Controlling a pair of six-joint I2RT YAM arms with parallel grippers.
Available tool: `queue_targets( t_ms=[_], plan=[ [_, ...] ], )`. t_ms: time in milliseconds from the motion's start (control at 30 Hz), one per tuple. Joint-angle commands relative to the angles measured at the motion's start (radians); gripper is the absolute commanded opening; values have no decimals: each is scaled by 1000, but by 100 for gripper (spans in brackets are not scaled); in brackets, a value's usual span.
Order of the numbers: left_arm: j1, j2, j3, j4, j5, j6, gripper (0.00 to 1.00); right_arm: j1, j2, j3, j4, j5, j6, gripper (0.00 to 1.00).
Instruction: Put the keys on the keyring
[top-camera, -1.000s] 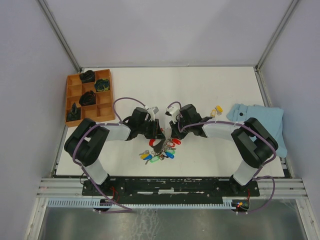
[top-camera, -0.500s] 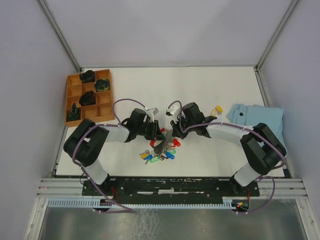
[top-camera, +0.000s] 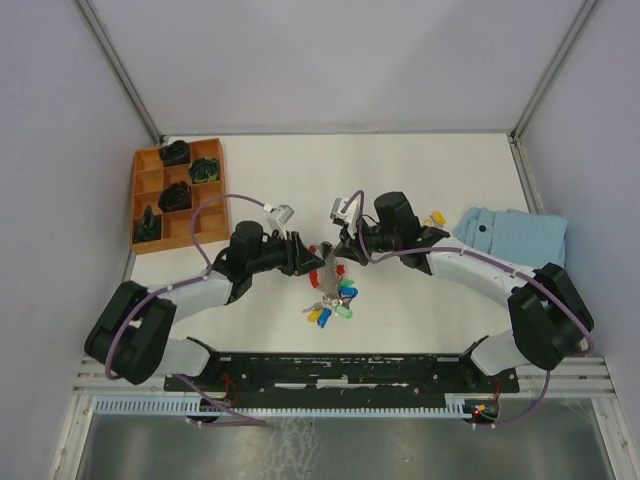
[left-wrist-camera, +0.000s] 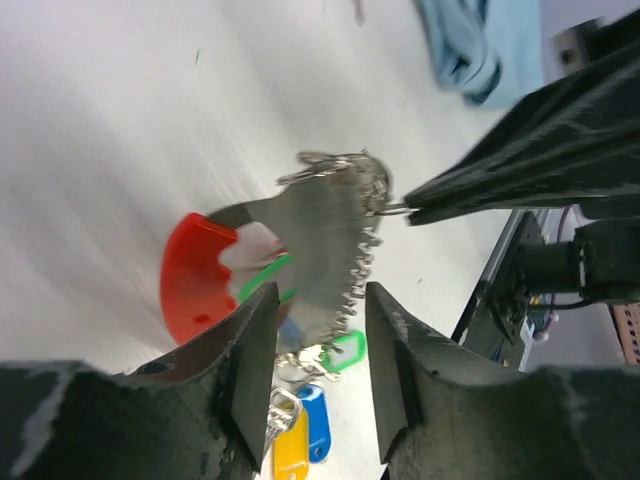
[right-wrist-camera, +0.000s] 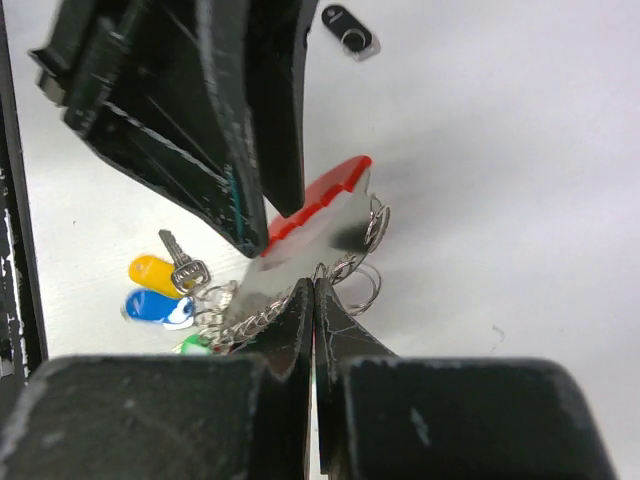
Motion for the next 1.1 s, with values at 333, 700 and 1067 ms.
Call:
queue_targets(
  t_ms=[333,700,1067],
  plan=[
    [3,-260,-318,575,-124,304,60,-18,29,78,1,-150,-107,1],
    [-16,-52,-263,655,67,519,59,-19,144,59,22,-157,-133,1],
    [-21,75,-203,648,176,725,57,-19,141,56,-35,-220,-243,2]
  ],
)
